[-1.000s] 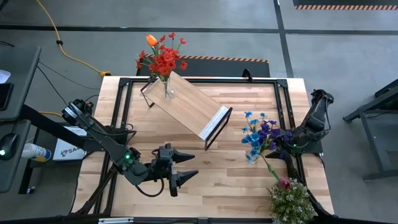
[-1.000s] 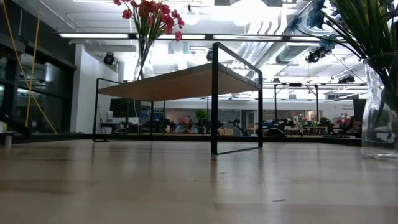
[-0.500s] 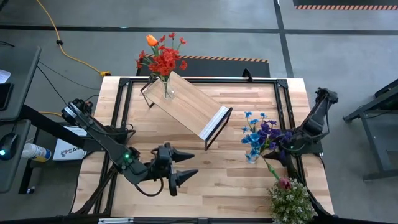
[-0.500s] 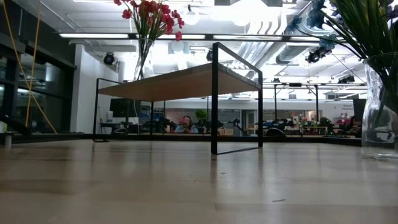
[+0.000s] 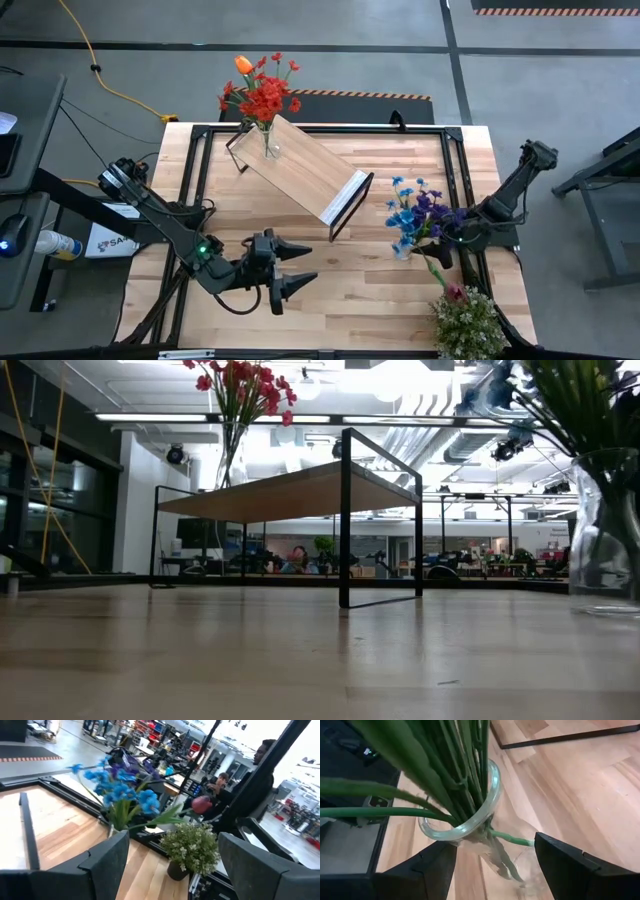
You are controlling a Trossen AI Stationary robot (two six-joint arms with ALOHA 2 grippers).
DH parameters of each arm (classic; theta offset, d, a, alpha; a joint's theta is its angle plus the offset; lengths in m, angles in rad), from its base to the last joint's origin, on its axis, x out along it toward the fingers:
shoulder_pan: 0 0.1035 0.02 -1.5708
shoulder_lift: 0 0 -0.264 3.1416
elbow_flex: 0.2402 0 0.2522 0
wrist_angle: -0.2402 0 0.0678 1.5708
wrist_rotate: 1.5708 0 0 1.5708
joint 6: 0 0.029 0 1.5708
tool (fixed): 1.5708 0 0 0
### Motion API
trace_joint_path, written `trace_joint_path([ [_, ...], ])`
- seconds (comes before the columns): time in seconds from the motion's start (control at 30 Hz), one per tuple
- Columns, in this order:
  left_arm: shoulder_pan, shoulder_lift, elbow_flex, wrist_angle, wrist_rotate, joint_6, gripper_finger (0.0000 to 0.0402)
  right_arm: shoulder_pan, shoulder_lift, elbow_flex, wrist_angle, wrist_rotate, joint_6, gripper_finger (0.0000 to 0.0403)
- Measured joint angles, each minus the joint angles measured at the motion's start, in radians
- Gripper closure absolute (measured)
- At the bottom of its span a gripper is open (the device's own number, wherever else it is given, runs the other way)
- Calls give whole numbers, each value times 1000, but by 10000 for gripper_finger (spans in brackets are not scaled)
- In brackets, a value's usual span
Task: Pick and place flowers into a vace then onto a shelf
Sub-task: Put the transparent vase on the shelf
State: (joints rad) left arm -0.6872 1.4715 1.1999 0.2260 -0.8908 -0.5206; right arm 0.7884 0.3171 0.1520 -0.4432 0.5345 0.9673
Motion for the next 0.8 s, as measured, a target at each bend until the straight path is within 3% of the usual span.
trace_joint_path([
  [0.63,0,0,0,0,36,0,64,-105,4,0,61,-43,-142,146],
  [0.8,0,1,0,-5,36,-1,64,-120,4,0,60,-115,-189,146],
])
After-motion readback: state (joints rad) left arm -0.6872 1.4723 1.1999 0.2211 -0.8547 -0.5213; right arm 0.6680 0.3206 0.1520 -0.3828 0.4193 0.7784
